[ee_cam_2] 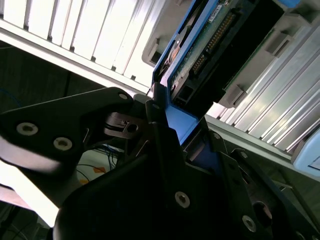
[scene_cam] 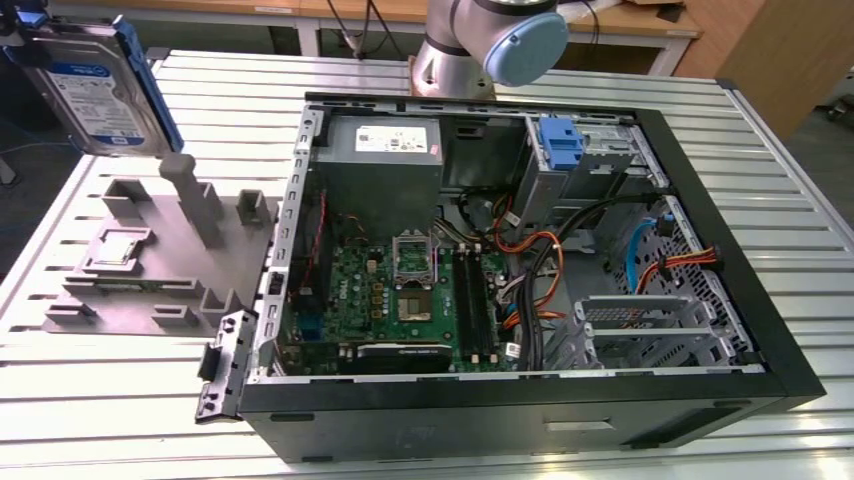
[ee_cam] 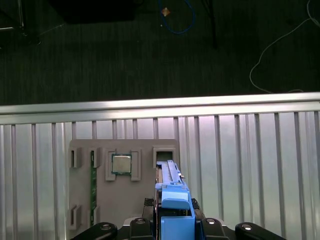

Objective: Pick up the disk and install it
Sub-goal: 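Pick up the disk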

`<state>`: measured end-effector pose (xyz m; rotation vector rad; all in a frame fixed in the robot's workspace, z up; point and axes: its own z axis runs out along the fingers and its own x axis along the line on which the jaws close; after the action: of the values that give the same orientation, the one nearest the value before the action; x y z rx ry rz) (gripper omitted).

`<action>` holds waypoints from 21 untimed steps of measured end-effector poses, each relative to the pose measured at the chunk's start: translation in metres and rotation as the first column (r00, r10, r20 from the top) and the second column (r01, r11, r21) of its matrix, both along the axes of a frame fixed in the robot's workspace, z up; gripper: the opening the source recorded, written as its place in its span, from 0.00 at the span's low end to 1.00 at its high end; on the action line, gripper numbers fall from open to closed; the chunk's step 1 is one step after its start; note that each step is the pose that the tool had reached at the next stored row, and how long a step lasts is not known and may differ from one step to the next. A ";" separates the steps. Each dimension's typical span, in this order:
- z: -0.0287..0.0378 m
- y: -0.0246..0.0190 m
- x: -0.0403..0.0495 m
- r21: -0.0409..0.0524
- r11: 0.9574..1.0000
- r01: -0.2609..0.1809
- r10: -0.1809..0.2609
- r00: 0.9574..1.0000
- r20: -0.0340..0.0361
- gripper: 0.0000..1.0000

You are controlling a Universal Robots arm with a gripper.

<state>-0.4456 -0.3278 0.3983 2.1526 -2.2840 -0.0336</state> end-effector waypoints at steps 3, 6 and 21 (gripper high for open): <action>0.0023 0.0000 0.0001 0.000 1.000 0.000 0.000 1.000 0.000 0.36; 0.0042 0.0000 0.0000 0.000 1.000 0.000 0.000 1.000 0.000 0.36; 0.0113 0.0000 0.0001 0.000 1.000 0.000 0.000 1.000 0.000 0.36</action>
<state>-0.4456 -0.3279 0.4096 2.1526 -2.2840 -0.0339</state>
